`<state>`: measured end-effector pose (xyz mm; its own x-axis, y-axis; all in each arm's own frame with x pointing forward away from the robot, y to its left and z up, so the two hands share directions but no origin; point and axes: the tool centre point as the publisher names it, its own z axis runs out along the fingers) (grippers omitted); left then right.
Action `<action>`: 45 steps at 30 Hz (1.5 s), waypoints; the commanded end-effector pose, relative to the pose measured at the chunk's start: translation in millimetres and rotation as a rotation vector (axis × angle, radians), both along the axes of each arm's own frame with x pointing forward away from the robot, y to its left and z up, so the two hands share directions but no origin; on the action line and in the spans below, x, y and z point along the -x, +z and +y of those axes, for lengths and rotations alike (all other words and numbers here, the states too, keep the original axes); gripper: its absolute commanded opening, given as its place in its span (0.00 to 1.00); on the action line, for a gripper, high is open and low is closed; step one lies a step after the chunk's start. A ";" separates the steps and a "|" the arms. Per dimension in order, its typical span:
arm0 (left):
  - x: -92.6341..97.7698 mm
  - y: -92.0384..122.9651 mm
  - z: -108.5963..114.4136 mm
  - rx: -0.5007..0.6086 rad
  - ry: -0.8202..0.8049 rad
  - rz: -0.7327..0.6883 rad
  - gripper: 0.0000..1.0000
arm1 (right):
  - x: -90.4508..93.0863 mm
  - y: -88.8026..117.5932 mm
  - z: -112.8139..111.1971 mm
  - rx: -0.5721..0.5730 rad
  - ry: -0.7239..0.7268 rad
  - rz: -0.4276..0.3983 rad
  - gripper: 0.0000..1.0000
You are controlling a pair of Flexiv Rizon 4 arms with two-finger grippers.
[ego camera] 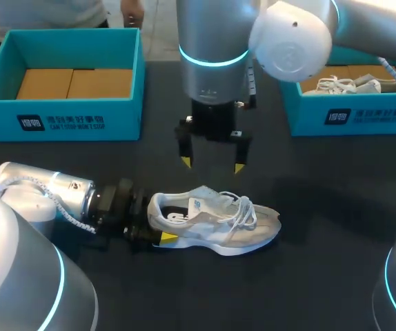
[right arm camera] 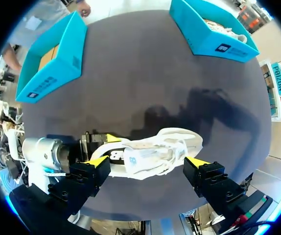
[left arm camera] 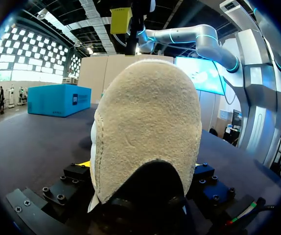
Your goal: Take the shoe out of the shoebox, open the shoe tongue, remove and reinsert the insole, then place the shoe into the shoebox
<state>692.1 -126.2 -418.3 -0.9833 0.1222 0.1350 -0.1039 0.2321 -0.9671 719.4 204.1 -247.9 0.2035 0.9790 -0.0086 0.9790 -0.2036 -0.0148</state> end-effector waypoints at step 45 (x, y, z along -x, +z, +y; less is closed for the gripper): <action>-1.3 -2.9 0.6 -0.001 0.001 0.001 0.00 | 35.8 -80.1 33.7 0.295 -0.169 0.007 1.00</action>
